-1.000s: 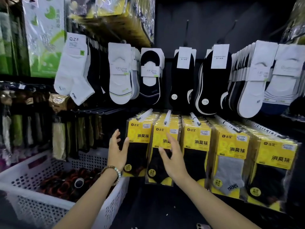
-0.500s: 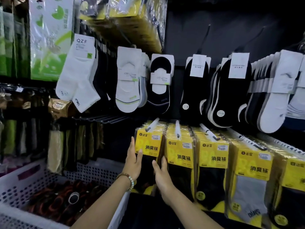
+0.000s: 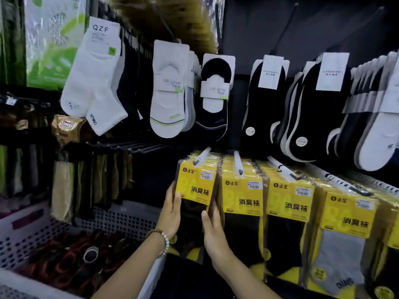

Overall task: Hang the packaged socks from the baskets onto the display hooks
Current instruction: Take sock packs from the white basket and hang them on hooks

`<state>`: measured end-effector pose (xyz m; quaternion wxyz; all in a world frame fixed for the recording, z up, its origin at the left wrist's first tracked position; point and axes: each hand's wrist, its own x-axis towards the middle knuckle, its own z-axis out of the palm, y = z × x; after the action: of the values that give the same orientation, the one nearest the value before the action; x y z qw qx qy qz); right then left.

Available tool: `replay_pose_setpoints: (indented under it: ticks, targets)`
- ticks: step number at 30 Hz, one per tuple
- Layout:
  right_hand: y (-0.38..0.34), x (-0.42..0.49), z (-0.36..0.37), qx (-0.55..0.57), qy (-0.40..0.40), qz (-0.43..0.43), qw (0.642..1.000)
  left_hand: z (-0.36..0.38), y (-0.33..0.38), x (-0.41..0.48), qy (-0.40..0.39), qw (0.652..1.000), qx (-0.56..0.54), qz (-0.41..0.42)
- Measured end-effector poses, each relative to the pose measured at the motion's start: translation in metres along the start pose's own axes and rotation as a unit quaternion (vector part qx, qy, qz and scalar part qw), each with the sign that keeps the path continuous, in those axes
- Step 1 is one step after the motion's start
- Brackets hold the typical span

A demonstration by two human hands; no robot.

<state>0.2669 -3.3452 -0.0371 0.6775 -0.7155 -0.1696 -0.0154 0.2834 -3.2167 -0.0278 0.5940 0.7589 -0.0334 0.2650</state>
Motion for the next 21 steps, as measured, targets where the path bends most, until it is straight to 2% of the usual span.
replay_pose_setpoints:
  ticks: [5, 10, 15, 18, 21]
  targets:
    - [0.002, -0.005, 0.011, -0.027, 0.039, -0.03, 0.998, 0.009, -0.002, -0.012, 0.041, 0.999, -0.02, 0.007]
    - [0.004, -0.006, 0.01, -0.02, 0.044, -0.027, 0.998, 0.008, -0.006, -0.008, 0.025, 1.0, -0.002, 0.005]
    - [0.001, -0.008, 0.014, -0.012, 0.034, 0.044, 0.998, 0.004, -0.003, -0.007, 0.03, 0.999, 0.01, -0.021]
    - [0.004, -0.03, 0.015, -0.014, 0.012, 0.103, 0.995, -0.005, -0.01, -0.034, 0.019, 0.997, 0.02, -0.069]
    - [0.001, -0.07, 0.012, -0.044, -0.032, 0.167, 0.984, -0.012, -0.014, -0.074, 0.044, 0.991, 0.031, -0.124]
